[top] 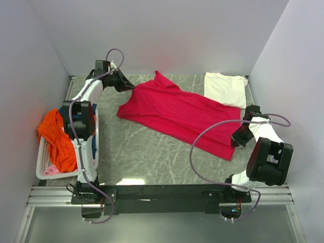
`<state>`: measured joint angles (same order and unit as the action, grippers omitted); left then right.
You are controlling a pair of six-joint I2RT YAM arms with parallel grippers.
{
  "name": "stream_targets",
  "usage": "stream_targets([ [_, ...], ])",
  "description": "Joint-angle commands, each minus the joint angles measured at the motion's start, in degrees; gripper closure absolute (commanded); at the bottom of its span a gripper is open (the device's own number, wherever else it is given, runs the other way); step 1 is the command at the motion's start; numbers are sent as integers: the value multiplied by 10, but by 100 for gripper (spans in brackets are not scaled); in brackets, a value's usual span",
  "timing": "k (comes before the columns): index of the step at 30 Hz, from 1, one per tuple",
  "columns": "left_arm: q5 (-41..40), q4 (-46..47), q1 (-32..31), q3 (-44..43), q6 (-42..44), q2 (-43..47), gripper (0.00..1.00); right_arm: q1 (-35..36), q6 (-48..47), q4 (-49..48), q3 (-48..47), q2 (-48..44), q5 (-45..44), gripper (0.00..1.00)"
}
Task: Fold and stack the t-shirts
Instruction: Fold the tshirt
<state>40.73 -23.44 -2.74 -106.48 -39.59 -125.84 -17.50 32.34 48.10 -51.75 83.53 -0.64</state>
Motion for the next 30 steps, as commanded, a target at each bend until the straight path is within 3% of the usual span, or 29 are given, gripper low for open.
stream_targets([
  [1, 12, 9, -3, -40, 14, -11, 99, -6, -10, -16, -26, 7, -19, 100],
  [22, 16, 51, -21, -102, -7, -84, 99, -6, -14, -27, -52, 58, -23, 100],
  [25, 14, 62, -21, -101, -11, -80, 90, -6, -13, -28, -57, 61, -19, 100],
  [28, 9, 77, -21, -102, -16, -73, 65, -6, -15, -25, -69, 62, -17, 99],
  [29, 8, 80, -21, -102, -17, -71, 47, -6, -17, -22, -71, 62, -19, 95],
  [30, 4, 77, -21, -103, -16, -67, 40, -6, -16, -19, -77, 62, -21, 89],
])
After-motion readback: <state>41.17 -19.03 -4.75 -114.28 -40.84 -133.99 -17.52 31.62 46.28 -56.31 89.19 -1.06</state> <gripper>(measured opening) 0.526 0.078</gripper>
